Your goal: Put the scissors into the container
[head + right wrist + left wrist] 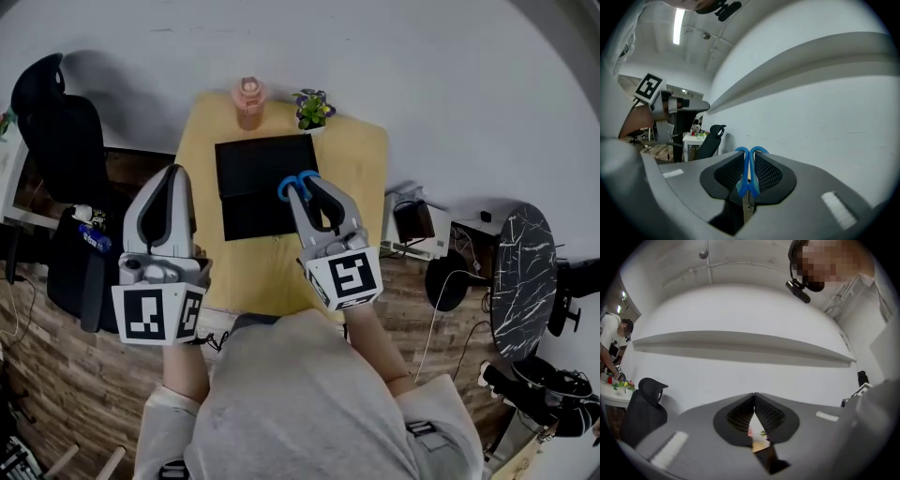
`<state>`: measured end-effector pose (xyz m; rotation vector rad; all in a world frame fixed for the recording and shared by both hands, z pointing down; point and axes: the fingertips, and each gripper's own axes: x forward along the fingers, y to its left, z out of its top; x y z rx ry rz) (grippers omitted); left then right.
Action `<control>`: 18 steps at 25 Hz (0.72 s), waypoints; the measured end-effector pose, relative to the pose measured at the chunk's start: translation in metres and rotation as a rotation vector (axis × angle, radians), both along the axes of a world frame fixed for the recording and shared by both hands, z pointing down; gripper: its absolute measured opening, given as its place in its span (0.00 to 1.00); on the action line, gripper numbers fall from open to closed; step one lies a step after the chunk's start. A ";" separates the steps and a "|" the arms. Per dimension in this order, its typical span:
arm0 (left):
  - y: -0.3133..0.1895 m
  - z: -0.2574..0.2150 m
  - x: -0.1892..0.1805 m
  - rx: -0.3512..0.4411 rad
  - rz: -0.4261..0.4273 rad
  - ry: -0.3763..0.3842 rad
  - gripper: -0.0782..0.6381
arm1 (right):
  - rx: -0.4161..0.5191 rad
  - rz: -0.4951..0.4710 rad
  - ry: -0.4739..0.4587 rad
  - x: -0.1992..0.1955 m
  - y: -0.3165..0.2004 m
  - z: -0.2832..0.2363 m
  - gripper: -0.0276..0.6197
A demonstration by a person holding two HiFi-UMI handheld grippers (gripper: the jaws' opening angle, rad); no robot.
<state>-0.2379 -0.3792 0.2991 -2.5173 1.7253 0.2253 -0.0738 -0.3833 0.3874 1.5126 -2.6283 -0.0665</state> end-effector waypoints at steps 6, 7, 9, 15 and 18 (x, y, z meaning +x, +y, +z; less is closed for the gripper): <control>-0.009 0.012 -0.013 -0.024 -0.009 0.004 0.19 | -0.069 -0.100 0.143 -0.023 -0.008 0.056 0.15; -0.010 0.013 -0.015 -0.027 -0.013 0.004 0.19 | -0.081 -0.118 0.171 -0.027 -0.009 0.064 0.15; -0.010 0.015 -0.021 -0.033 -0.024 0.004 0.19 | -0.105 -0.149 0.222 -0.033 -0.009 0.081 0.15; -0.012 0.022 -0.033 -0.050 -0.051 0.003 0.19 | -0.199 -0.230 0.351 -0.046 -0.007 0.136 0.15; -0.012 0.025 -0.039 -0.057 -0.065 0.001 0.19 | -0.230 -0.276 0.425 -0.052 -0.006 0.161 0.15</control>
